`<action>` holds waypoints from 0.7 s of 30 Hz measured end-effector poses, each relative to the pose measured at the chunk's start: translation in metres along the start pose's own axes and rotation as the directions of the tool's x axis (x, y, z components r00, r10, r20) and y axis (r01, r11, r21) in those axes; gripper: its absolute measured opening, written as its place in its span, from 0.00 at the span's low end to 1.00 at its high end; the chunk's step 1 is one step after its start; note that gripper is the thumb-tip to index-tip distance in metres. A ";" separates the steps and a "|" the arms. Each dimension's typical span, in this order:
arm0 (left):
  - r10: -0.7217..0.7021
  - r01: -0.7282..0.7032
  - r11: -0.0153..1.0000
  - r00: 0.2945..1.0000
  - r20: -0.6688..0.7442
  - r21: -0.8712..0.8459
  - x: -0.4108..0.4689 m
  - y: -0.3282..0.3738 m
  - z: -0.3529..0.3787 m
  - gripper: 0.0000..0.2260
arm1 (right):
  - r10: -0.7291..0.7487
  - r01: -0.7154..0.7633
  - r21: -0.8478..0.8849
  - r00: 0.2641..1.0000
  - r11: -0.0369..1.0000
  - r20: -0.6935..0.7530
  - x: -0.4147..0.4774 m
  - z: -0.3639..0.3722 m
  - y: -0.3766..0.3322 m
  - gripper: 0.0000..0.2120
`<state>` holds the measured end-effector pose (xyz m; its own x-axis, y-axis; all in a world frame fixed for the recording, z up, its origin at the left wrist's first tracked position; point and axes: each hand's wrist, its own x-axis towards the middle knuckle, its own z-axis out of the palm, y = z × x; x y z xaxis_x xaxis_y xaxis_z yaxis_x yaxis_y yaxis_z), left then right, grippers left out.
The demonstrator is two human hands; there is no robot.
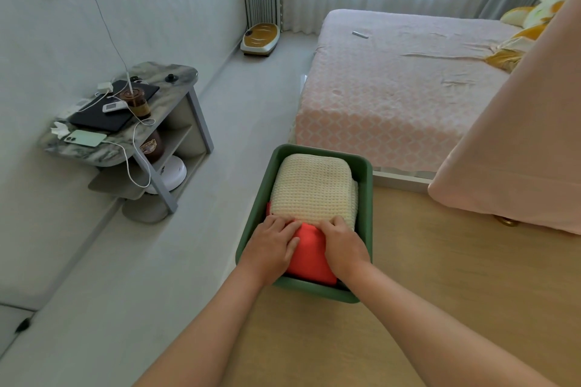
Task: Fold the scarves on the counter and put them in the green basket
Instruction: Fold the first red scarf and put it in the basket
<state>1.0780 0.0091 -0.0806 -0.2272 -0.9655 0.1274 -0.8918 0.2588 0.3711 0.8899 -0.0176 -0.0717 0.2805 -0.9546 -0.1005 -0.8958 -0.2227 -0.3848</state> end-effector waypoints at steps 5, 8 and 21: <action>-0.171 0.193 0.952 0.979 0.110 -0.237 0.005 0.000 0.008 0.21 | -0.070 0.052 -0.065 0.949 0.997 -0.306 -0.002 -0.001 -0.002 0.11; -0.226 0.283 0.924 0.946 0.230 -0.257 0.004 0.006 0.013 0.25 | -0.107 0.047 -0.193 0.944 0.980 -0.313 -0.007 0.004 -0.012 0.14; -0.115 0.113 0.985 0.993 -0.012 -0.131 -0.016 -0.002 -0.002 0.16 | -0.114 0.125 -0.357 0.992 0.926 0.051 -0.018 0.022 -0.016 0.31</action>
<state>1.0836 0.0238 -0.0815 -0.1185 -0.9884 0.0946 -0.8530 0.1501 0.4999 0.9066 0.0078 -0.0840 0.3983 -0.9116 -0.1021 -0.9173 -0.3962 -0.0411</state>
